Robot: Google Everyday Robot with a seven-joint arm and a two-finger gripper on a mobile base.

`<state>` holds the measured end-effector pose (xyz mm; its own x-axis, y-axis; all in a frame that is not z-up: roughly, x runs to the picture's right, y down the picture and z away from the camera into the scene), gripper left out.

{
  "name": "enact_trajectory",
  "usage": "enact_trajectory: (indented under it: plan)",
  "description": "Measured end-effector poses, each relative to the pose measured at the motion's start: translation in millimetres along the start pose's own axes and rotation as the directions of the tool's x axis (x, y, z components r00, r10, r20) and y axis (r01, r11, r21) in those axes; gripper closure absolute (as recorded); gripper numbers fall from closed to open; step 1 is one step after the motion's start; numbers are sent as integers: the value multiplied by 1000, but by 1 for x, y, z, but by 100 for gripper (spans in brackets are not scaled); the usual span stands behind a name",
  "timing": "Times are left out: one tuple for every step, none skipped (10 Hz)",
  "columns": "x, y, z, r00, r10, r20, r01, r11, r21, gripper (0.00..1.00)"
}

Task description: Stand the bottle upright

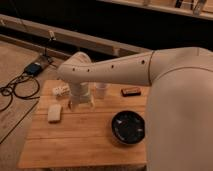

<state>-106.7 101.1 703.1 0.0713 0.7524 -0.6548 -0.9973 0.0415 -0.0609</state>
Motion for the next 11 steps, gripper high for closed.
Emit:
enact_trajectory:
  plan:
    - [0, 0, 0, 1000, 0, 0, 0, 1000, 0, 35]
    - [0, 0, 0, 1000, 0, 0, 0, 1000, 0, 35]
    - [0, 0, 0, 1000, 1, 1, -1, 1000, -1, 35]
    - [-3, 1, -1, 1000, 12, 2, -12, 1000, -7, 35]
    - [-12, 1, -3, 999, 36, 11, -36, 999, -20, 35]
    - [-20, 2, -5, 998, 58, 21, -57, 998, -34, 35]
    - [-34, 3, -9, 996, 81, 41, -79, 996, -47, 35]
    - [-48, 3, -14, 993, 98, 64, -94, 994, -55, 35]
    - [-63, 7, -20, 990, 108, 89, -103, 993, -60, 35]
    - [-78, 14, -25, 987, 112, 116, -105, 993, -61, 35]
    - [-89, 21, -28, 985, 110, 135, -103, 993, -62, 35]
